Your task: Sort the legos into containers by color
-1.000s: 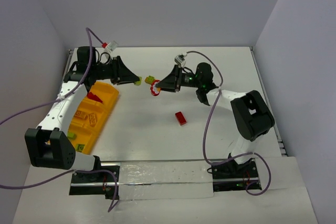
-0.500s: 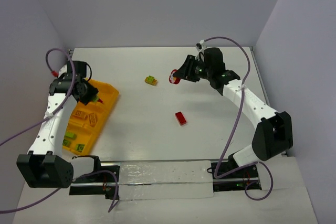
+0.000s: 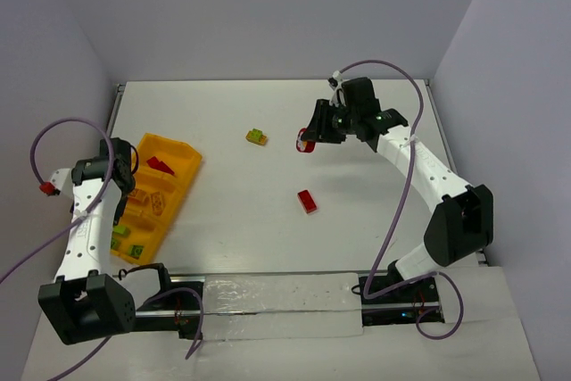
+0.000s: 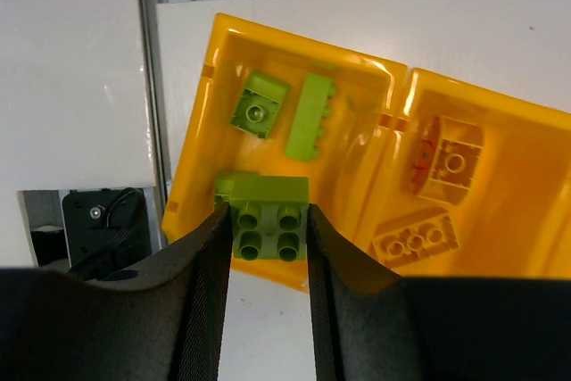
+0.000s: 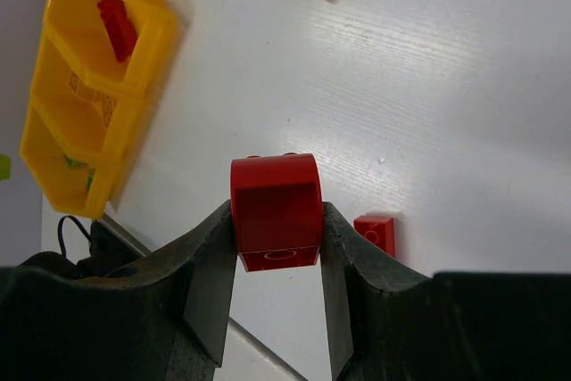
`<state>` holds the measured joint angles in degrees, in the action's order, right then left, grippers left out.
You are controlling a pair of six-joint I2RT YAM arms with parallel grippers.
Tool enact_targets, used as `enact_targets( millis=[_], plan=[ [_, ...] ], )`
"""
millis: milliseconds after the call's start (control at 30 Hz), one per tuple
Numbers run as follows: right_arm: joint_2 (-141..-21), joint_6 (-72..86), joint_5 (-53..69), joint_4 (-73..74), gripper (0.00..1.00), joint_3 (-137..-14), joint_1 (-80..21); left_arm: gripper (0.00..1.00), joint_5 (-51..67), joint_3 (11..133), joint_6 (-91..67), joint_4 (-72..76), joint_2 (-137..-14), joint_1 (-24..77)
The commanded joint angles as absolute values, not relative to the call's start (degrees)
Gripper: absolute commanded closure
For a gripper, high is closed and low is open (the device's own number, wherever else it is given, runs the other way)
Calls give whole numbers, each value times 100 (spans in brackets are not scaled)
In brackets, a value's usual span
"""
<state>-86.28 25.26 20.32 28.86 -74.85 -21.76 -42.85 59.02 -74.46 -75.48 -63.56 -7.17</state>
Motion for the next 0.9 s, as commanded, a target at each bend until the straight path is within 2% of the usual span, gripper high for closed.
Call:
enact_targets(
  millis=[0,300,367,400,433,467,500,567,700,833,867],
  plan=[
    [-8710,2250,2013,3166,100,-8000,-2206,100,-4279,5742,-7472,-7386,-6195,-986],
    [-8763,2276,2101,3217,100,-8033,-2241,100,-4316,5757,-7534,-7472,-6144,-1142],
    [-8754,2294,2088,3208,100,-8042,-2264,74,-4256,5731,-7401,-7336,-6114,-1160],
    [-8754,2294,2081,3208,100,-8038,-2261,59,-4243,5730,-7394,-7326,-6108,-1162],
    [-8754,2294,2075,3208,100,-8027,-2266,39,-4238,5730,-7378,-7315,-6108,-1168],
    [-8747,2294,2074,3208,100,-8024,-2268,34,-4236,5730,-7374,-7306,-6108,-1169],
    [-8745,2288,2068,3208,99,-8006,-2268,20,-4230,5737,-7374,-7310,-6102,-1169],
    [-8732,2281,2070,3208,98,-7958,-2268,10,-4255,5762,-7433,-7385,-6090,-1169],
    [-8717,2259,2067,3178,97,-7899,-2268,1,-4263,5802,-7399,-7377,-5943,-1161],
    [-8700,2226,2083,3047,97,-7891,-2320,1,-3876,5917,-6654,-6877,-5805,-1169],
    [-8725,2200,2083,2945,97,-7929,-2386,1,-3550,5990,-5962,-6523,-5759,-1169]
  ],
)
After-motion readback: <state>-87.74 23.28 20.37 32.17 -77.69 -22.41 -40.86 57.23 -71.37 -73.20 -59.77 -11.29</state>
